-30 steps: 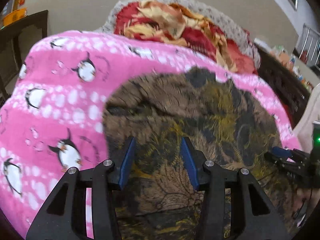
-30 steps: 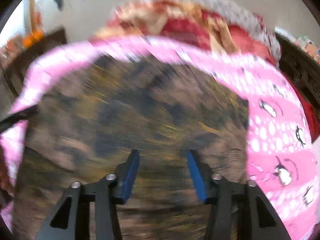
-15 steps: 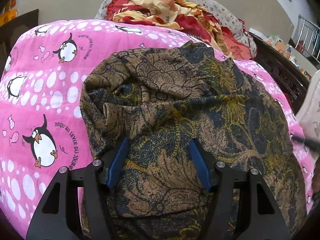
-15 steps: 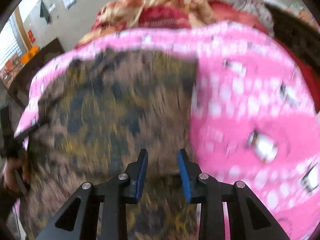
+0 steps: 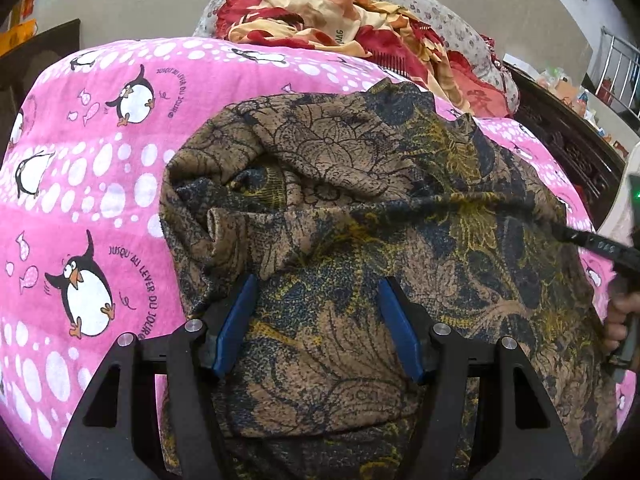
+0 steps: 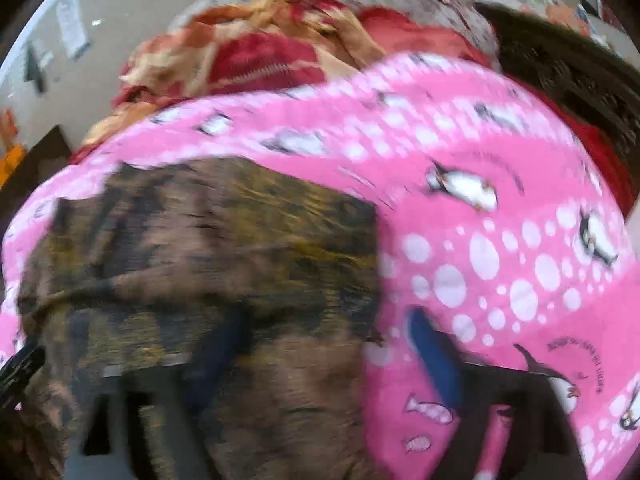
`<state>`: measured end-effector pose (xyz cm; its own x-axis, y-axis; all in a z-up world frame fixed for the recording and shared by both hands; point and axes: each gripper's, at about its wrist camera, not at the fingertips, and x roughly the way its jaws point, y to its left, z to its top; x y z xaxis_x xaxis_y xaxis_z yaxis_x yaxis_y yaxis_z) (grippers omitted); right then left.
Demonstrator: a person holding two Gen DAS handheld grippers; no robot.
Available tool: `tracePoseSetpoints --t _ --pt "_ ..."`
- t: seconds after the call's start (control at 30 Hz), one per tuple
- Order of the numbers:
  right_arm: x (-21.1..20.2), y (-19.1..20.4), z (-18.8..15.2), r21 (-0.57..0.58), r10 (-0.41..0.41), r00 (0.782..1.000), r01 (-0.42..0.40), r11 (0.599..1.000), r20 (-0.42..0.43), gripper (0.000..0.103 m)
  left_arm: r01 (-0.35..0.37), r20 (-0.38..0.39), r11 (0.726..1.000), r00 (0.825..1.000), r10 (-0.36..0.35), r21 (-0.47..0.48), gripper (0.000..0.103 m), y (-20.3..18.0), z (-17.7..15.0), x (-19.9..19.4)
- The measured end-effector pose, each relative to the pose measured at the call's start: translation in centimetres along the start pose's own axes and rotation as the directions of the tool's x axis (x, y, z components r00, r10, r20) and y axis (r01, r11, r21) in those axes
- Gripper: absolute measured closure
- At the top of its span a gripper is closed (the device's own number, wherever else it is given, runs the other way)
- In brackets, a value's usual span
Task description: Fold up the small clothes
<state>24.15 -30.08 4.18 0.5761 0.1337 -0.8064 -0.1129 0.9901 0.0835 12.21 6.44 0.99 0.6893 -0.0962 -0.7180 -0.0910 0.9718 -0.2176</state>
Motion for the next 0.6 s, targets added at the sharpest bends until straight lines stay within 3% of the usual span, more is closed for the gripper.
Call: tracePoseSetpoints --t 0.07,0.13,0.23,0.37,0.47,0.6 --pt "-2.8 2.4 0.4 -0.064 -0.066 0.993 0.073 0.995 0.102 0.053 -0.002 0.0 1.0 1.0 0.002 0.001 0.04 0.0 0.0 0.0" --pt "-4.8 5.4 0.7 -0.136 0.068 0.984 -0.046 0.99 0.163 0.053 -0.005 0.0 1.0 1.0 0.005 0.003 0.04 -0.1 0.0 0.0" --pt "-3.8 10.1 0.8 -0.236 0.213 0.972 -0.185 0.954 0.099 0.053 -0.006 -0.001 1.0 1.0 0.006 0.003 0.04 -0.1 0.0 0.0" --pt "2.4 11.5 -0.9 -0.188 0.138 0.989 -0.145 0.972 -0.046 0.053 -0.011 -0.003 1.0 1.0 0.011 0.006 0.04 -0.2 0.0 0.0" --pt "1.2 11.5 -1.1 -0.178 0.137 0.991 -0.134 0.975 0.0 0.052 -0.013 -0.003 1.0 1.0 0.013 0.003 0.04 -0.2 0.0 0.0" --pt "-3.8 10.6 -2.9 -0.197 0.137 0.987 -0.118 0.973 0.085 0.053 -0.013 -0.002 1.0 1.0 0.013 0.002 0.04 -0.2 0.0 0.0"
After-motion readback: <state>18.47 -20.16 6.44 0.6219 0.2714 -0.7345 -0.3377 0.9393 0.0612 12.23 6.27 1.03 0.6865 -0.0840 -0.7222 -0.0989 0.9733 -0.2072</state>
